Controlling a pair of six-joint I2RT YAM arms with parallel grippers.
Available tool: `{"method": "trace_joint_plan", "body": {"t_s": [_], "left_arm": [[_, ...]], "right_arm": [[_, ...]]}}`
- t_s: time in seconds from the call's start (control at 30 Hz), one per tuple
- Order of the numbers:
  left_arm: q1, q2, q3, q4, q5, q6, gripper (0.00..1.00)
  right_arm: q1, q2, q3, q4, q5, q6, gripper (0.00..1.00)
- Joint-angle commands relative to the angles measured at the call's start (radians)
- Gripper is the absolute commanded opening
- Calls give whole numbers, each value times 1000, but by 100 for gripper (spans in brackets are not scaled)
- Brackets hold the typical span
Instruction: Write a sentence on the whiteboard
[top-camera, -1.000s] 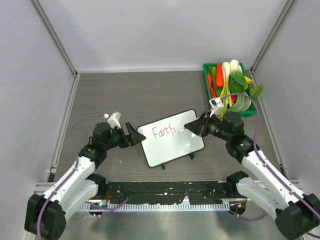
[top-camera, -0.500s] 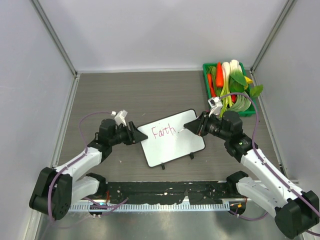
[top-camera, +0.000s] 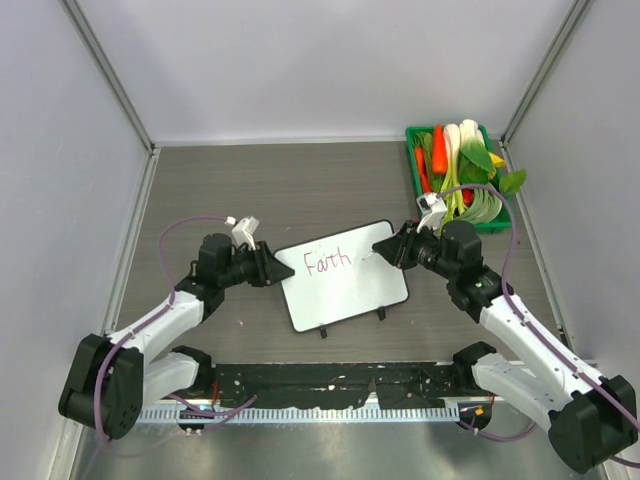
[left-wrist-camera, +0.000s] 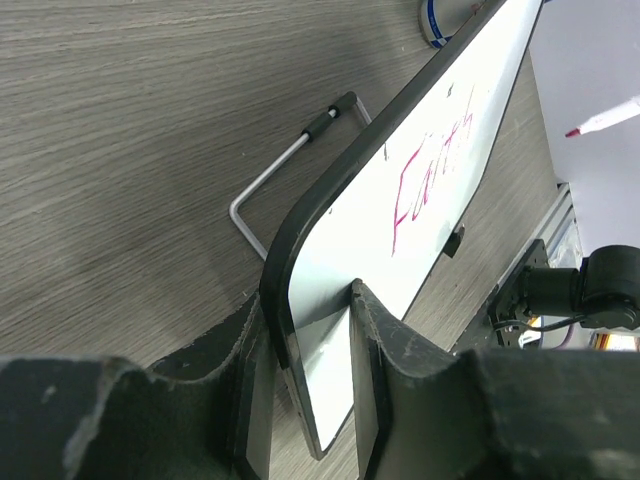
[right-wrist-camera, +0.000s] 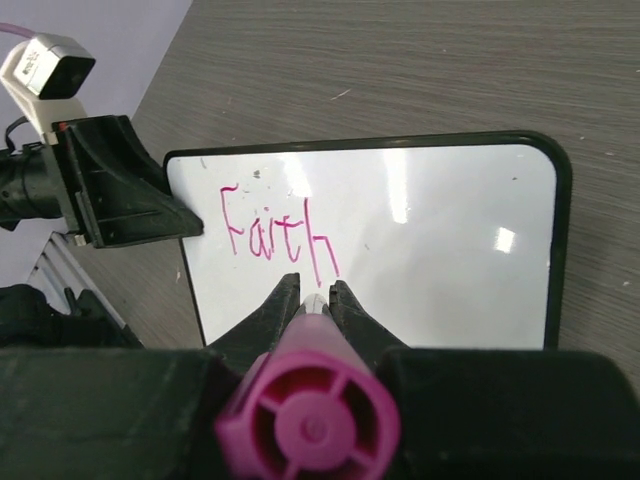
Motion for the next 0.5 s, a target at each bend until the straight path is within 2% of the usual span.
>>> {"method": "trace_joint_plan", "body": {"t_s": [0.0, 0.3, 0.47], "left_arm": [[12, -9, -3, -60, -132, 109, 27], [14, -71, -46, -26, -131, 100, 26], [11, -79, -55, -14, -116, 94, 25]], "right_arm": [[-4, 20, 33, 37, 97, -56, 2], [33, 50, 22, 135, 199, -45, 2], [127, 88, 50, 158, 310, -77, 2]]}}
